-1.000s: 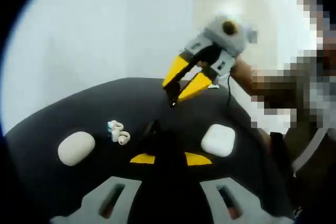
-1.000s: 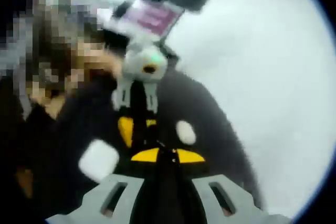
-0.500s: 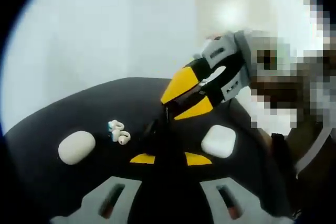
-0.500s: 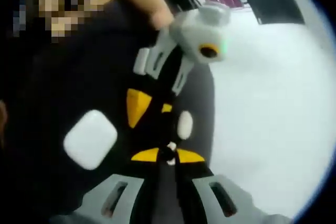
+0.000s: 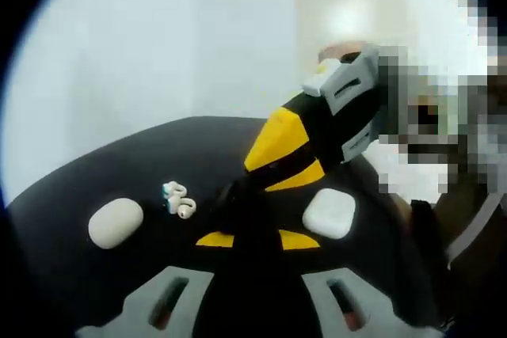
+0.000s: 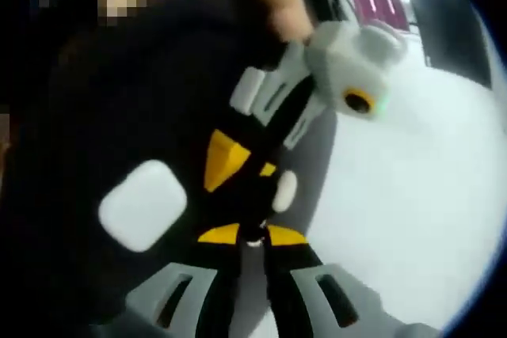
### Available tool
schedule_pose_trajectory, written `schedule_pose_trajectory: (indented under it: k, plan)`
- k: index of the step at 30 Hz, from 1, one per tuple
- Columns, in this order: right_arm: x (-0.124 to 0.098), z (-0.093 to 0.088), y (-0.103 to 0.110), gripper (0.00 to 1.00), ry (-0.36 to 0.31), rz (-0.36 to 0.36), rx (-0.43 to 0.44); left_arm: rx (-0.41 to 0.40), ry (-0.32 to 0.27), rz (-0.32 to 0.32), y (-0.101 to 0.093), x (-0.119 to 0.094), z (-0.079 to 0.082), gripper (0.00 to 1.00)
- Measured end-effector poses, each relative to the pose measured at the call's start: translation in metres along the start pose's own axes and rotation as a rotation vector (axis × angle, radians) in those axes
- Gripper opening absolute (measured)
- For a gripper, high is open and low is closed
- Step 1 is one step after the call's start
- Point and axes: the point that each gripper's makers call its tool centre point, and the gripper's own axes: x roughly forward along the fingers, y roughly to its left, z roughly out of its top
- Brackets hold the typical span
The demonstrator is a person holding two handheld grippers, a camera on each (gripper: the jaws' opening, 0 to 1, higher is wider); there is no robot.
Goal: Pick up three earphones and place each one into its charging case using tactile feedback, ensure that each earphone is properly inserted and securely positioned inside the case.
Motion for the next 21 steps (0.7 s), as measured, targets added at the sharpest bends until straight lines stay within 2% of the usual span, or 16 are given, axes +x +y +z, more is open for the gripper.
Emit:
schedule_pose_trajectory:
  k: [2, 5, 10, 13, 15, 17, 21]
  plan:
    - [0.0003, 0.0067, -0.0001, 0.13, -0.026, 0.007, 0.025, -0.001, 0.0, -0.001, -0.0001, -0.0004, -0.0001, 0.15]
    - [0.0032, 0.0063, -0.0014, 0.13, -0.029, 0.012, 0.068, 0.0, -0.001, -0.001, -0.0011, -0.0009, -0.0007, 0.15]
    - [0.0052, 0.0043, -0.0012, 0.13, -0.098, 0.053, 0.293, 0.002, 0.0, -0.001, -0.0005, -0.0013, -0.001, 0.15]
    - [0.0068, 0.0016, -0.0017, 0.13, -0.16, 0.086, 0.435, 0.002, 0.001, -0.002, 0.0005, -0.0012, -0.0011, 0.15]
    - [0.0075, 0.0017, -0.0024, 0.13, -0.203, 0.104, 0.498, -0.001, -0.001, -0.002, 0.0008, -0.001, -0.001, 0.15]
    - [0.0079, 0.0016, -0.0037, 0.14, -0.241, 0.116, 0.546, 0.0, 0.0, -0.003, 0.001, -0.0009, -0.0012, 0.15]
    - [0.0072, 0.0006, -0.0044, 0.14, -0.274, 0.12, 0.58, 0.003, -0.002, -0.006, 0.001, -0.0009, -0.0015, 0.15]
